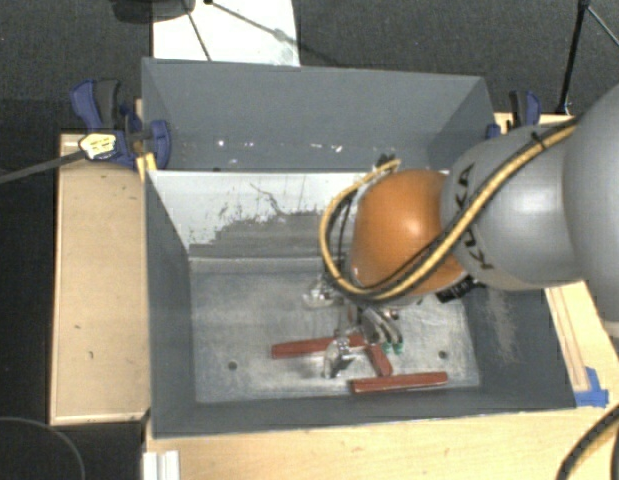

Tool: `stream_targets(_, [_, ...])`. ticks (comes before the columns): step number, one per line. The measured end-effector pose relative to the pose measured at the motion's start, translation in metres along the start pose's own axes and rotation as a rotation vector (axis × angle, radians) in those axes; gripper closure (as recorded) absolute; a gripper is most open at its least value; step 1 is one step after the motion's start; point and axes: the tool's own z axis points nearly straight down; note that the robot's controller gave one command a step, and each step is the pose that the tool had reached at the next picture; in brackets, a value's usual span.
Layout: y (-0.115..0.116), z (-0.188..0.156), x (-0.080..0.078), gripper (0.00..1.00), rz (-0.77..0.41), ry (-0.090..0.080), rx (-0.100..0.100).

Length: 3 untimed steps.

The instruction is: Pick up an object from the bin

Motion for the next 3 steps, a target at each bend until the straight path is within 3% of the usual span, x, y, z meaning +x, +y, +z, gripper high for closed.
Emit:
stream_targets(1, [-0.013, 0.036, 0.005, 0.00, 0.076, -0.002, -0.001])
stream_targets(2, [-0.026, 0.032, 0.001, 1.00, 0.073, -0.008, -0.004])
stream_targets(3, [-0.026, 0.032, 0.001, 1.00, 0.073, -0.008, -0.004])
